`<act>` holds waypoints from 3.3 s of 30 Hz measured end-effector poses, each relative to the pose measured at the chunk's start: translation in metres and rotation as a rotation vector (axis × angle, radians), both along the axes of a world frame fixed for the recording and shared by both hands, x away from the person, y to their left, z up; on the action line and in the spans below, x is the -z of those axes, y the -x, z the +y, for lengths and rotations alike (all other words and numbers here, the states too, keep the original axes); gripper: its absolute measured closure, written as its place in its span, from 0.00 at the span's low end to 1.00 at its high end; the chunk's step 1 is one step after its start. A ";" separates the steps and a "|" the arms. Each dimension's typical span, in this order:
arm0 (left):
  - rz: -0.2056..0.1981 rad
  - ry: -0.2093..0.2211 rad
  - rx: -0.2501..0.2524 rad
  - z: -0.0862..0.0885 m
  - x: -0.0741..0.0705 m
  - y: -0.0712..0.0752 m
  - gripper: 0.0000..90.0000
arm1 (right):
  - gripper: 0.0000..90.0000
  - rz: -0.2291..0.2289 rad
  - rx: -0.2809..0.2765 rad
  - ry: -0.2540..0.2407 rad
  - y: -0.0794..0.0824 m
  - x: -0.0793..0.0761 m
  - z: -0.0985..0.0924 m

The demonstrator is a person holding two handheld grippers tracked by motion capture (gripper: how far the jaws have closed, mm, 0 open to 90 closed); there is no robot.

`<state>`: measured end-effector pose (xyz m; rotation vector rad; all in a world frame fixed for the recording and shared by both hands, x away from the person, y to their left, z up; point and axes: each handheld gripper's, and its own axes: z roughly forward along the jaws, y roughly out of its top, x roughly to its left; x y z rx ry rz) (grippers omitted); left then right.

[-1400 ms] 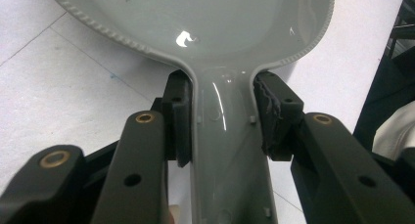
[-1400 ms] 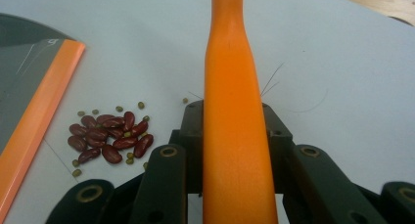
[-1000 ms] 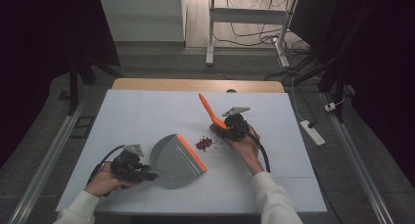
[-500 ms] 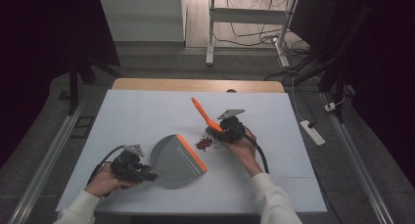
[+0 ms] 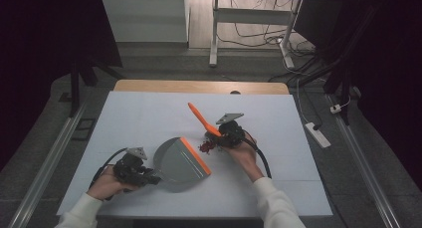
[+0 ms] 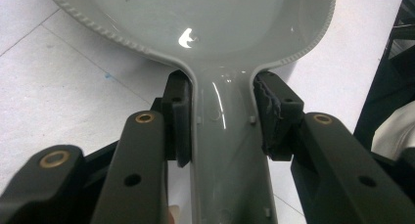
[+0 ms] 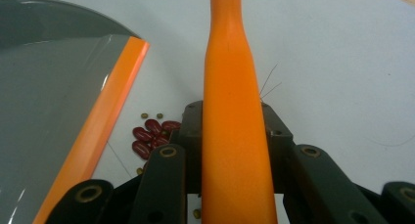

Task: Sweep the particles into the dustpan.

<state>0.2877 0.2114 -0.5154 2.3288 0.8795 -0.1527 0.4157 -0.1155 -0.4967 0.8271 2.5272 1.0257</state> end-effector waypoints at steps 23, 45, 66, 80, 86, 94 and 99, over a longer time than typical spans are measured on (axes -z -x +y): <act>0.000 -0.002 0.007 -0.001 0.001 0.000 0.68 | 0.76 0.017 -0.058 -0.011 0.013 0.001 0.019; 0.003 -0.003 0.009 -0.002 0.002 0.000 0.68 | 0.76 0.045 -0.092 -0.050 0.019 0.003 0.030; 0.005 -0.003 0.009 -0.003 0.003 0.000 0.68 | 0.77 0.073 -0.202 -0.102 0.038 -0.001 0.056; 0.004 -0.003 0.010 -0.002 0.003 0.000 0.68 | 0.77 0.017 -0.098 -0.184 0.025 -0.026 0.020; 0.004 -0.004 0.011 -0.002 0.003 0.000 0.68 | 0.77 0.007 -0.030 -0.200 0.018 -0.030 -0.004; 0.004 -0.004 0.011 -0.003 0.003 0.000 0.68 | 0.77 0.012 0.047 -0.157 0.010 -0.019 -0.026; 0.005 -0.005 0.012 -0.003 0.004 0.000 0.68 | 0.77 0.027 0.075 -0.147 0.006 -0.010 -0.029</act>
